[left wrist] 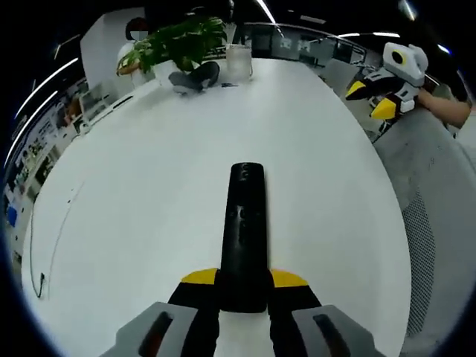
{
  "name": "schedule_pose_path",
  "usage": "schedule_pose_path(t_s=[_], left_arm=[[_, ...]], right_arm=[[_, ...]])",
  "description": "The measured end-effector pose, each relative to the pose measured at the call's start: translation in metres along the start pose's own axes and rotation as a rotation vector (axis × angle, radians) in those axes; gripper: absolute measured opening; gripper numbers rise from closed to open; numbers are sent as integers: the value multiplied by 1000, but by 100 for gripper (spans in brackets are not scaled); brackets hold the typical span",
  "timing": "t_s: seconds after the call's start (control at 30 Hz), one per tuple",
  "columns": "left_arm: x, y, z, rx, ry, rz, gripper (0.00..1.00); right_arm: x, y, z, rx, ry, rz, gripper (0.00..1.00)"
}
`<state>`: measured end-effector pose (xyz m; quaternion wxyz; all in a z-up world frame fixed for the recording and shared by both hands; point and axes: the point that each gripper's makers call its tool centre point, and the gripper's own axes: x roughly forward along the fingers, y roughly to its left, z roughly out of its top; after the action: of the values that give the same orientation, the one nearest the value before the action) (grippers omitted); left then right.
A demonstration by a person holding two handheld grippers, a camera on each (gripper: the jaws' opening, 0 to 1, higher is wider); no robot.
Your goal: Press the specified remote control buttons in sequence, fully releasing each button before pressing the next.
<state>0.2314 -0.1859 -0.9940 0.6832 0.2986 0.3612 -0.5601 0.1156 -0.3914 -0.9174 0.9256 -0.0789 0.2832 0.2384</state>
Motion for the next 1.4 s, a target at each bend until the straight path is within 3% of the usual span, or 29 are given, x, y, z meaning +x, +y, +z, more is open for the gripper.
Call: schedule_pose_path(t_s=[0.43,1.0,1.4], left_arm=[[-3,-15,-3,48,14,-28,23],[-2,-30,-4,91,104,-38,23],[-3,-46,-6,104,112,-43,23]], right_arm=[[1,-1,-4,0,18,-3,28],[2,5,-7,-9,33,29,24],[2,5,-7,-15,34,30,24]])
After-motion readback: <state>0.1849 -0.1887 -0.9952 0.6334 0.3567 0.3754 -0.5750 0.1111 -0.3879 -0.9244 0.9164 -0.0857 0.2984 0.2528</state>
